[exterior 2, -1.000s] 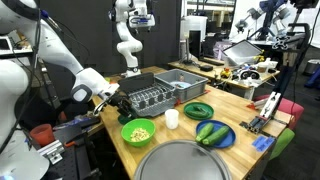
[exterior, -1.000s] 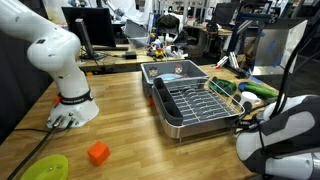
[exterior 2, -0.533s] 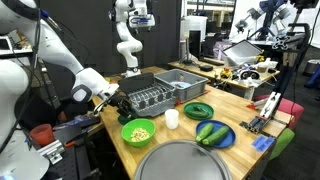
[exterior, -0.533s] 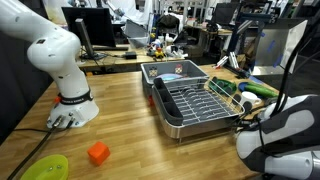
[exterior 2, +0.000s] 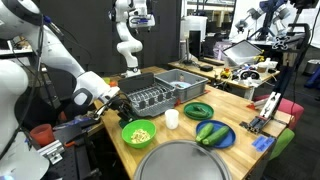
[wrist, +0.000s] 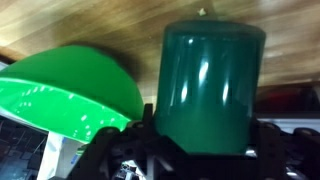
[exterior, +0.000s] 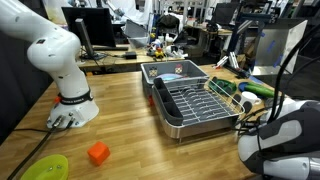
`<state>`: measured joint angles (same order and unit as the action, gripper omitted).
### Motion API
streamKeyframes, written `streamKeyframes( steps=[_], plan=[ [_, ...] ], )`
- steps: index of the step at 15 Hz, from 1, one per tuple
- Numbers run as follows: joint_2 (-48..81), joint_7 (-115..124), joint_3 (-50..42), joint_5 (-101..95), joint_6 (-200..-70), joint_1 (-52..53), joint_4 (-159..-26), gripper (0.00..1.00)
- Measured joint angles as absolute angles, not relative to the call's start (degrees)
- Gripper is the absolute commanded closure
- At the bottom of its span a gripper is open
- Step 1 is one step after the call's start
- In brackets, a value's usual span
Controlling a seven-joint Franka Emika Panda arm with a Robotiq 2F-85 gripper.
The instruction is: Pour the contents of the green cup into the green bowl
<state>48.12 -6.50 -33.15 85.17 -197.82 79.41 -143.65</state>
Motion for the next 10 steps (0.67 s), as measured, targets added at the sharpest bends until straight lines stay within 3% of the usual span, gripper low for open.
streamKeyframes(
  steps=[2, 3, 4, 5, 10],
  plan=[
    [48.61, -6.77, -33.18, 85.17, -197.81, 79.42, -143.35, 0.48],
    [48.63, -6.98, -33.2, 85.17, -197.81, 79.42, -143.29, 0.42],
    [48.63, -7.14, -33.22, 85.17, -197.81, 79.42, -143.23, 0.17],
    [48.63, -7.21, -33.23, 85.17, -197.81, 79.42, -143.11, 0.04],
    [48.62, -7.23, -33.53, 85.16, -197.81, 79.48, -142.45, 0.0]
  ],
)
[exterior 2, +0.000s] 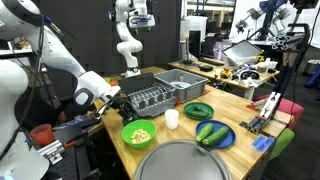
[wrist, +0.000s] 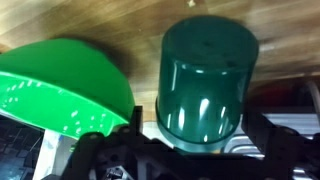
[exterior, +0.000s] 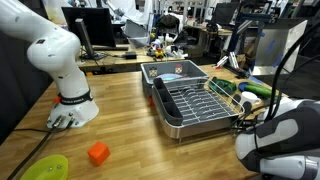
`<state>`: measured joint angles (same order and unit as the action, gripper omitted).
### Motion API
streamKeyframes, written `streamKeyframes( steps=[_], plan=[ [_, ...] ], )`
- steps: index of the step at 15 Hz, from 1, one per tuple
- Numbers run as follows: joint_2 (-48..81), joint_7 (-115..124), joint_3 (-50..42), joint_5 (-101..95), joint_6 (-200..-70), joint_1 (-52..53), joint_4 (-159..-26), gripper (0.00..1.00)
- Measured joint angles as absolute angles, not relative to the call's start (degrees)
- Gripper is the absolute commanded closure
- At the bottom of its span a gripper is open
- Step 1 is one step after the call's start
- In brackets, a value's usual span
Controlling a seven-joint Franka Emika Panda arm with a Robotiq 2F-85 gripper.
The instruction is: Pour the contents of the green cup into the green bowl
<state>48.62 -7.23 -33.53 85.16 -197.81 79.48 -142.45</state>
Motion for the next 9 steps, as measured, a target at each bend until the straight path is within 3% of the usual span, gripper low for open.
streamKeyframes(
  steps=[9],
  plan=[
    [47.68, -7.13, -33.71, 84.76, -197.73, 79.77, -142.7, 0.0]
  ],
)
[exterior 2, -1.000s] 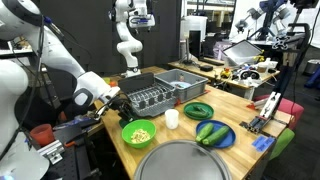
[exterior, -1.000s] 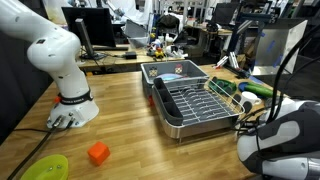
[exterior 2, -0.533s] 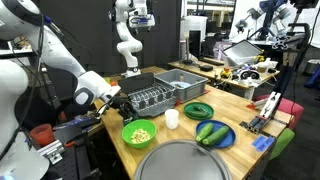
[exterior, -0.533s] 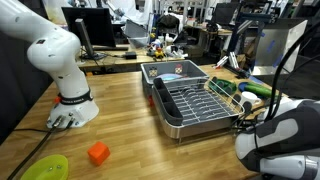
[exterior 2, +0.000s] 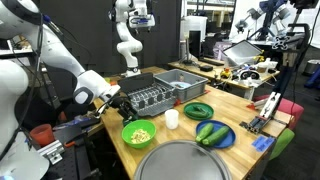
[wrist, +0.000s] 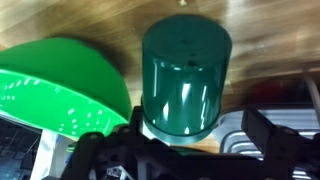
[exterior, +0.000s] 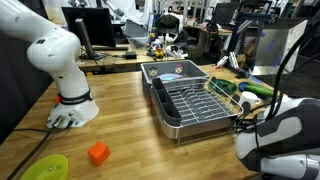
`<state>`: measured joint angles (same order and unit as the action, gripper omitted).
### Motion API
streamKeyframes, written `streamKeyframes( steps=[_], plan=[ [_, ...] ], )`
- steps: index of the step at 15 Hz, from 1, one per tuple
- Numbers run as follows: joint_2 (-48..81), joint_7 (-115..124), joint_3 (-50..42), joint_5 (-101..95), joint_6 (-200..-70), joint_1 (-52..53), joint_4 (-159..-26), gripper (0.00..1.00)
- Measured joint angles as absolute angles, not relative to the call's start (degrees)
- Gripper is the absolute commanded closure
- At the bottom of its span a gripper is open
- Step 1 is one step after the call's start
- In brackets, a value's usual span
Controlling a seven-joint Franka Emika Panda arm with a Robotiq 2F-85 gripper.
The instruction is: Pour the contents of the green cup into the green bowl
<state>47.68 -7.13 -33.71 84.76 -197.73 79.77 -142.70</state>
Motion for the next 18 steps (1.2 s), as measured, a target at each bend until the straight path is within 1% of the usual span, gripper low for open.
streamKeyframes(
  steps=[10, 14, 18],
  plan=[
    [48.3, -7.09, -33.71, 84.76, -197.74, 79.78, -142.62, 0.0],
    [48.27, -7.53, -34.26, 85.06, -197.81, 79.85, -145.36, 0.0],
    [47.8, -8.08, -36.86, 84.85, -198.0, 82.82, -147.48, 0.0]
  ],
)
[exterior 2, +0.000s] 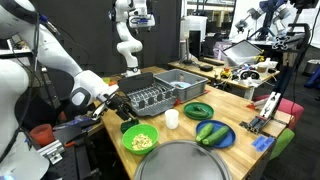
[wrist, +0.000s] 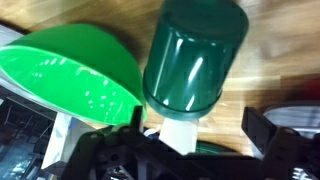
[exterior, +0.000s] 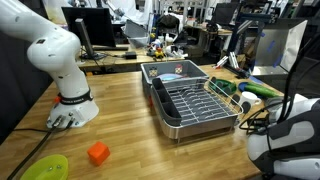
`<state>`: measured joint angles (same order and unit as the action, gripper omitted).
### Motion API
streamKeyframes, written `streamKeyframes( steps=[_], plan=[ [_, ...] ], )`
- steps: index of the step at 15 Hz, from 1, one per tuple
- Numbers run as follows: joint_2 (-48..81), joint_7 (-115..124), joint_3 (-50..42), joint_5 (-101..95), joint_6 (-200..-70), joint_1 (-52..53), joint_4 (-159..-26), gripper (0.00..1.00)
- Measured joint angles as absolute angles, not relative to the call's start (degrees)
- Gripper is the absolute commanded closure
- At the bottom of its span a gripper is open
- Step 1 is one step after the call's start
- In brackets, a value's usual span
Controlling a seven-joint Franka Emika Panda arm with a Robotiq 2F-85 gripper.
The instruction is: Pour the contents of the green cup into the green bowl
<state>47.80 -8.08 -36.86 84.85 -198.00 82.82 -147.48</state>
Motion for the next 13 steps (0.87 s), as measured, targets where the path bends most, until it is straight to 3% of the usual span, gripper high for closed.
streamKeyframes(
  steps=[8, 13],
  plan=[
    [46.03, -8.22, -44.56, 83.87, -197.83, 95.99, -148.66, 0.0],
    [45.97, -8.24, -45.61, 83.85, -197.78, 97.3, -149.48, 0.0]
  ],
)
